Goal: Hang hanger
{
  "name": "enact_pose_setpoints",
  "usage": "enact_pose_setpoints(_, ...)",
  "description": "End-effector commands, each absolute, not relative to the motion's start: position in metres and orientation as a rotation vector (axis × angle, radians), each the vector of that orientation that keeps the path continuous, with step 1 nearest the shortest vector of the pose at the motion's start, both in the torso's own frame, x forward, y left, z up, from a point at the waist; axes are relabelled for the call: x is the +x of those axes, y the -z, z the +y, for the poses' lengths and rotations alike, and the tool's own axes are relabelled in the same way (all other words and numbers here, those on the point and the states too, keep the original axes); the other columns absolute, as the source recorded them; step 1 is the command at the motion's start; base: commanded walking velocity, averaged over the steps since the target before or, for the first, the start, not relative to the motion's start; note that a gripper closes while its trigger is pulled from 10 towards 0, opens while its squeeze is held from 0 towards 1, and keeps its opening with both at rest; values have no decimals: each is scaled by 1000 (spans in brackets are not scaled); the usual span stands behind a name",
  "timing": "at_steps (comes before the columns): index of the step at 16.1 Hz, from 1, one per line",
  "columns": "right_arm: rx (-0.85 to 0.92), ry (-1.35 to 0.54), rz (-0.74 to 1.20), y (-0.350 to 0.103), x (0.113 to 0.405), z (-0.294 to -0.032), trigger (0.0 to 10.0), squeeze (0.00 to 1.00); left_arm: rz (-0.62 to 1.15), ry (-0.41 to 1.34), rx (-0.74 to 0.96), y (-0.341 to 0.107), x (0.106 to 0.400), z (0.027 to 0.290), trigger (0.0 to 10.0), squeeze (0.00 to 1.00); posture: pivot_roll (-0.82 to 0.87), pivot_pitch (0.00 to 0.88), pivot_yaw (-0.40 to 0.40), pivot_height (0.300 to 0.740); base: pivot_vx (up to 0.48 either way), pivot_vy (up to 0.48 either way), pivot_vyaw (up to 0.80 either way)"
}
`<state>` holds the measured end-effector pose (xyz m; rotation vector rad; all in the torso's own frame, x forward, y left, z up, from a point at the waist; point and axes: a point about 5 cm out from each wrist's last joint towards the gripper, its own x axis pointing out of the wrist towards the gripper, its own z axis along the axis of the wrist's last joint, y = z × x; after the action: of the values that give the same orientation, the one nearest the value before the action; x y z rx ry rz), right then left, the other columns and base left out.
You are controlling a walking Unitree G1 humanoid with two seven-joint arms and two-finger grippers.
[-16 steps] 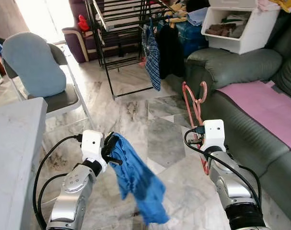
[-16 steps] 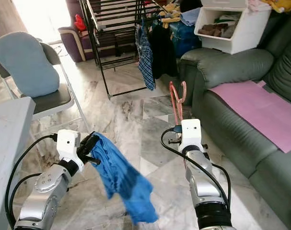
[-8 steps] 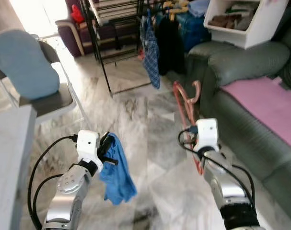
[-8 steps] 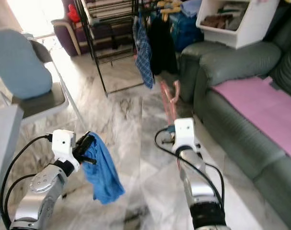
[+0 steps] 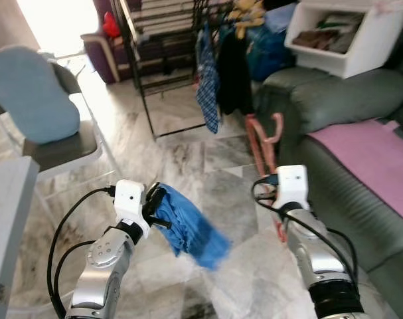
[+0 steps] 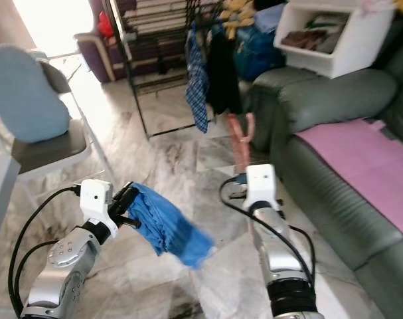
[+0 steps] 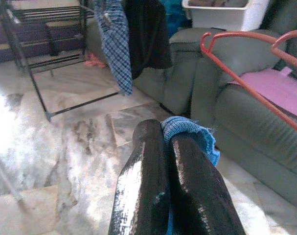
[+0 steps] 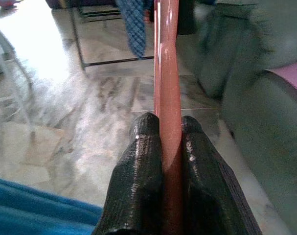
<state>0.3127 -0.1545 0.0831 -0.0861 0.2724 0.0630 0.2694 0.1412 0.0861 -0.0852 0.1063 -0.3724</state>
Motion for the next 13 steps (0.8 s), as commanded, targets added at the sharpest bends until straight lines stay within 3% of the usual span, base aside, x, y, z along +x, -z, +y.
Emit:
enact_pose_setpoints(1, -80, -66, 251, -90, 316, -155, 10000, 0, 89, 368, -68, -90, 271, 145, 10000, 0, -109, 0, 71, 736, 0, 0, 0)
enact_pose_setpoints(3, -75, -86, 252, -91, 315, -155, 10000, 0, 76, 389, -30, -94, 273, 146, 10000, 0, -109, 0, 72, 736, 0, 0, 0)
enact_pose_setpoints(6, -92, -208, 222, -103, 317, -158, 10000, 0, -36, 502, 190, -115, 284, 148, 10000, 0, -110, 0, 68, 736, 0, 0, 0)
enact_pose_setpoints(8, -158, -292, 209, -110, 321, -175, 10000, 0, -119, 604, 389, -138, 310, 143, 10000, 0, -101, 0, 60, 736, 0, 0, 0)
enact_pose_setpoints(9, -225, -256, 234, -113, 330, -199, 10000, 0, -116, 696, 606, -152, 339, 138, 10000, 0, -113, 0, 66, 736, 0, 0, 0)
enact_pose_setpoints(10, -249, -278, 225, -121, 334, -205, 10000, 0, -28, 671, 706, -152, 357, 141, 10000, 0, -118, 0, 73, 736, 0, 0, 0)
enact_pose_setpoints(11, -276, -310, 221, -125, 335, -205, 10000, 0, 36, 593, 703, -150, 368, 147, 10000, 0, -127, 0, 86, 736, 0, 0, 0)
enact_pose_setpoints(13, -367, -401, 216, -132, 333, -205, 10000, 0, 138, 396, 591, -151, 384, 159, 10000, 0, -139, 0, 102, 736, 0, 0, 0)
